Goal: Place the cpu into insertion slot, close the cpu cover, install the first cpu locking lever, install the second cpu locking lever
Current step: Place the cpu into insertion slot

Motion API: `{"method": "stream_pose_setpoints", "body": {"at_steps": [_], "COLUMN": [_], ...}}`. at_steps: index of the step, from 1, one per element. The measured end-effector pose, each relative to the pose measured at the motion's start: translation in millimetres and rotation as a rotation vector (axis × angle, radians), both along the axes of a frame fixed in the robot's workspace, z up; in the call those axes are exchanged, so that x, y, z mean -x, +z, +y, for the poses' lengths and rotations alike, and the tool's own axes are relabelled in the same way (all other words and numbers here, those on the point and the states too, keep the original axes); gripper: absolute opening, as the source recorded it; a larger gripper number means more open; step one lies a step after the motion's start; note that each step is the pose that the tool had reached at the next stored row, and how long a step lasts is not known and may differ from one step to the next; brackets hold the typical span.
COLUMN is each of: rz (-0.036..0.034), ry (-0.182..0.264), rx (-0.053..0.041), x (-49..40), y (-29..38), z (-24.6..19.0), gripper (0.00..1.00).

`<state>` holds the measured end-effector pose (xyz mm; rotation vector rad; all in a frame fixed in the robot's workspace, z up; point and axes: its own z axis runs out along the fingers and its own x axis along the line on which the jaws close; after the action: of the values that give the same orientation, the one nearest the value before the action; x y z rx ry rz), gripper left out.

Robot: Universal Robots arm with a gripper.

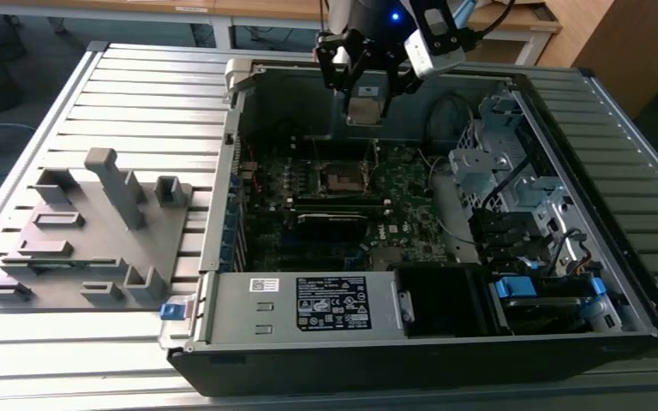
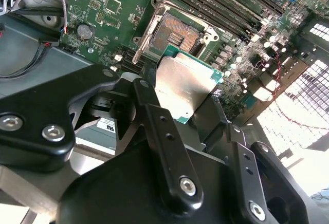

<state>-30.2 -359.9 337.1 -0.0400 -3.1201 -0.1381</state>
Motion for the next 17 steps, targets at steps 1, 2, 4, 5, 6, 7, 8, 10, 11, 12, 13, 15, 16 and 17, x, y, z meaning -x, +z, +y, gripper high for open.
{"method": "stream_pose_setpoints", "body": {"at_steps": [1,2,4,5,6,7,8,10,11,12,13,15,16,17], "rz": [0.0000,0.0000,0.0000,0.0000,-0.0001,-0.0002,-0.0001,0.0000,0.0000,0.0000,0.0000,-0.0001,-0.0001,0.0000], "ry": [0.000,0.000,0.000,0.000,0.000,0.000,0.000,0.000,0.000,0.000,0.000,0.000,0.000,0.000], "rx": [0.0000,-0.0001,0.0000,0.0000,-0.0002,-0.0003,0.0001,0.0011,0.0017,0.0020,0.0021,0.0022,0.0023,0.0026], "x": [0.0,0.0,0.0,0.0,0.0,0.0,0.0,0.0,0.0,0.1,0.3,1.0,1.3,1.5], "y": [0.0,-0.1,-0.4,-0.5,-0.9,-1.5,-2.1,-4.0,-5.1,-6.2,-7.4,-9.5,-10.4,-11.1], "z": [0.0,0.0,0.0,0.0,0.0,0.0,0.0,0.0,0.0,0.0,0.0,0.0,0.0,0.0], "gripper": [0.54,0.54,0.54,0.54,0.54,0.54,0.54,0.54,0.54,0.54,0.54,0.54,0.54,0.54]}}
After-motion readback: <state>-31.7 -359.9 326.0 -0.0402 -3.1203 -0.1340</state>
